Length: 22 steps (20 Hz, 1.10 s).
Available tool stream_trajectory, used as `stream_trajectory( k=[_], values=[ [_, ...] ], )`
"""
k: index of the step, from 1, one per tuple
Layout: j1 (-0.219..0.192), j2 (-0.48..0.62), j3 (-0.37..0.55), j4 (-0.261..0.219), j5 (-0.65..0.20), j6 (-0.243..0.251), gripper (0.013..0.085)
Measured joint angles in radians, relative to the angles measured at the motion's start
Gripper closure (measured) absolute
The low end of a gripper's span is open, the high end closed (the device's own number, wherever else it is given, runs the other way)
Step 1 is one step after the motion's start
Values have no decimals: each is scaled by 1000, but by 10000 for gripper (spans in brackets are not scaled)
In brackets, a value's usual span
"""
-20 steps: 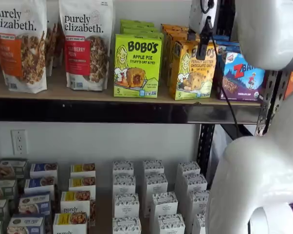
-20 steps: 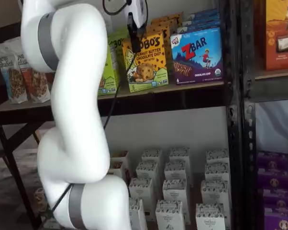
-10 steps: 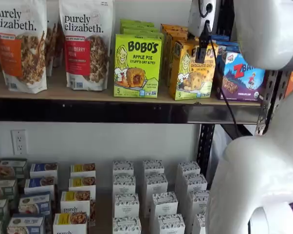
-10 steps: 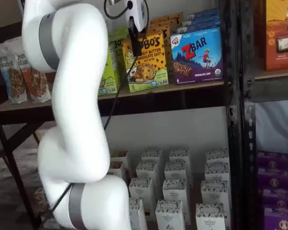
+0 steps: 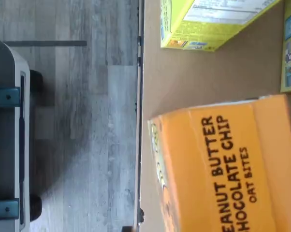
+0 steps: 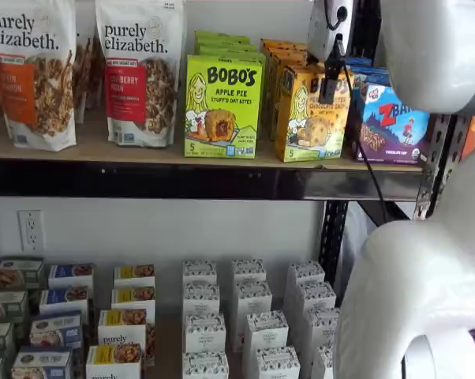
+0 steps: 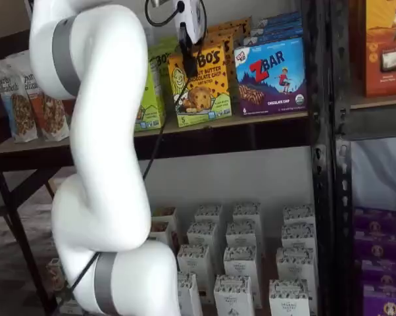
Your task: Pick up the orange box on the top shelf, the fifth box from the left
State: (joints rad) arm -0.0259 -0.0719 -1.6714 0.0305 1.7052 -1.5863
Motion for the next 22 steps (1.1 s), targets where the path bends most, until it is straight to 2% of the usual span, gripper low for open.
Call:
stream_trajectory(
  k=[3,4,5,6,9,10,22],
  values=[
    [-1,-1,4,-1,-3,-1,290],
    [-1,-2,5,-1,-4,-1,330],
    [-1,-3,7,-1,-6,-1,330],
    [0,-4,9,-1,-8,-1,370],
    [0,-4,10,1,-11,0,410],
    [0,-4,10,2,-11,0,450],
    [0,-3,9,1,-22,0,450]
  ],
)
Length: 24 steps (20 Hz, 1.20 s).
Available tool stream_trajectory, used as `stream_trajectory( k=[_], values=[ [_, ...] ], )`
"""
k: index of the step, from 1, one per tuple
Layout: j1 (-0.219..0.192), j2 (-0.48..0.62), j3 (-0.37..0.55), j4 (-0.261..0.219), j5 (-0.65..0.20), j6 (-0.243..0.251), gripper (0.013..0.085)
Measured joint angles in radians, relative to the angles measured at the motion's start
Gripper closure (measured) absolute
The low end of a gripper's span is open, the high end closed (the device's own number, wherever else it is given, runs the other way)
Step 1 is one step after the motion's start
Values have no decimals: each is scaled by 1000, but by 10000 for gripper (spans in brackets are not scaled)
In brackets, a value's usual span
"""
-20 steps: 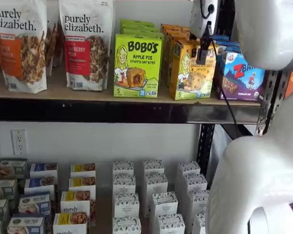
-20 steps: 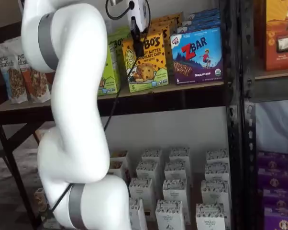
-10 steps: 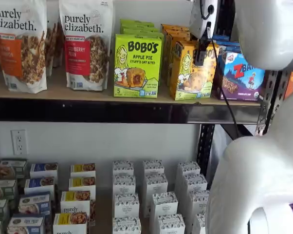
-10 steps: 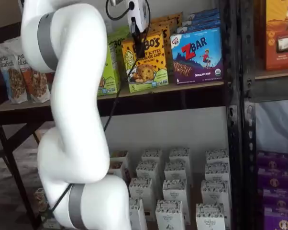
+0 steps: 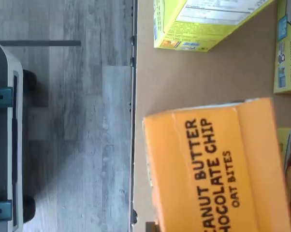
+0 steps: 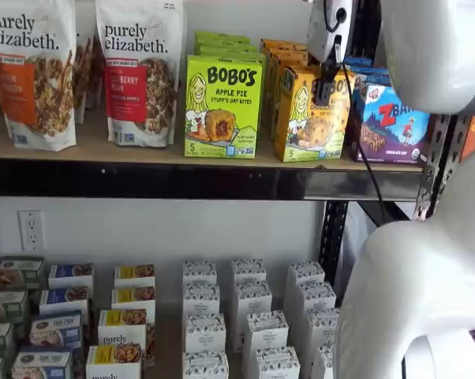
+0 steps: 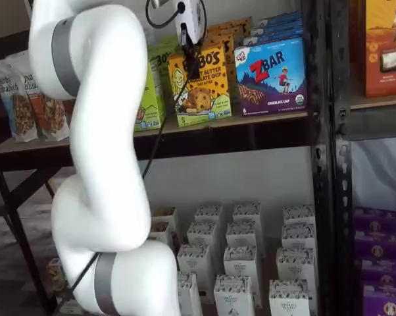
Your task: Pick up the orange box on the top shelf, the fifth box from the left
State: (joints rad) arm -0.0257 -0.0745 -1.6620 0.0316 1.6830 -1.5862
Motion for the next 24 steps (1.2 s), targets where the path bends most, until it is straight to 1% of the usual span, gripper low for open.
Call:
stream_trajectory(
  k=[5,6,7,8,12,18,19,20,21,24],
  values=[
    [0,4,-4,-4,4,-1,450],
    [0,5,-5,-6,5,-1,490],
    [1,6,-5,-8,6,-1,490],
    [1,5,-4,-8,5,0,530],
    [-1,4,-1,-1,-2,-1,530],
    [-1,7,-8,-3,5,-1,530],
    [1,7,-8,-6,6,-1,570],
    [2,8,-9,-9,10,0,570],
    [2,9,-10,-10,13,1,610],
    [1,5,-5,-7,8,0,610]
  ],
)
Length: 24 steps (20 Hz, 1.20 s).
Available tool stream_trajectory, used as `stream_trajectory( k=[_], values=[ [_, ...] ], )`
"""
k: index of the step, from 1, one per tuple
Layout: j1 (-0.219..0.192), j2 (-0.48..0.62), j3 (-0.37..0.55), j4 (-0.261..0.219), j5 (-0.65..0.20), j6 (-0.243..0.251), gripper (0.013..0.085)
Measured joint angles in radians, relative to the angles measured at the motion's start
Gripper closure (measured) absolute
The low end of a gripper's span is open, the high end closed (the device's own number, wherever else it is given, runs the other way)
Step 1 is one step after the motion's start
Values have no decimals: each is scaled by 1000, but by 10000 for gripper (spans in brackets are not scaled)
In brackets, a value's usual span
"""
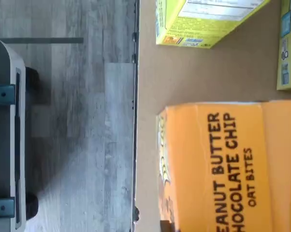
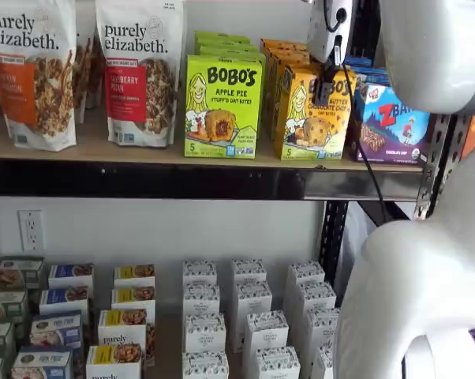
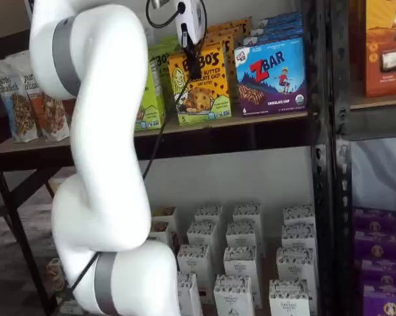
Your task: Pick up the orange box on the top shelf, the fifth box from the left
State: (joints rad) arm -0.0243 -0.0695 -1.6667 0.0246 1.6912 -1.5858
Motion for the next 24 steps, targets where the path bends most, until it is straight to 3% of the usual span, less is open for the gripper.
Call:
stream_trajectory(
  k=[6,14,24],
  values=[
    [-3,1,-7,7,16,-2,610],
    [-16,-36,-23,62,74,-1,610],
    [-19,-193,17,142,160,31,610]
  ],
)
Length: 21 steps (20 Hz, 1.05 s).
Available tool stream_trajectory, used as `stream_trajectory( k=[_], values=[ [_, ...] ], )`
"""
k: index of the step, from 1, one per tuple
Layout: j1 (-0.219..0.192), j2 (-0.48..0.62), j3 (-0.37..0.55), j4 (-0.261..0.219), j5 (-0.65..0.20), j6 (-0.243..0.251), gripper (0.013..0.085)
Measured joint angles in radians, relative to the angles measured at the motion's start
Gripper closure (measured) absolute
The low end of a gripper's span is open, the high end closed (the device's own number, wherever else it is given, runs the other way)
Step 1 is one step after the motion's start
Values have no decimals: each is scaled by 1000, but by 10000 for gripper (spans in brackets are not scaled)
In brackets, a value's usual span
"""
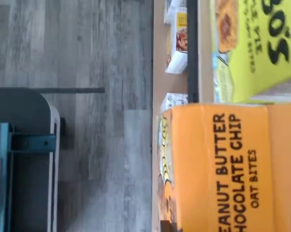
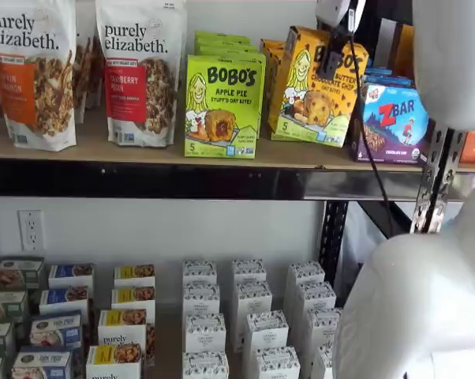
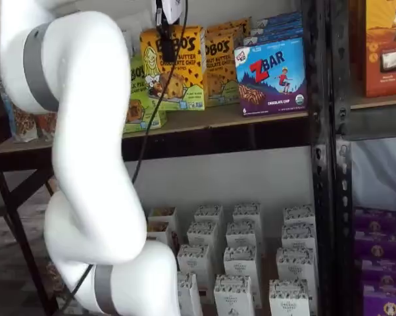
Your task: Pick up the orange box on the top shelf, the fifth box from the left
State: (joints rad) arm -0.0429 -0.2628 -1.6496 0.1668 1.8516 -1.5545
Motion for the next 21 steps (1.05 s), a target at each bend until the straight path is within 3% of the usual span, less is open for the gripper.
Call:
stream_trajectory(
  k=[9,21],
  values=[
    [-34,-179,112,8,98,-20,610],
    [-74,-407,315,-39,182,-76,610]
  ],
)
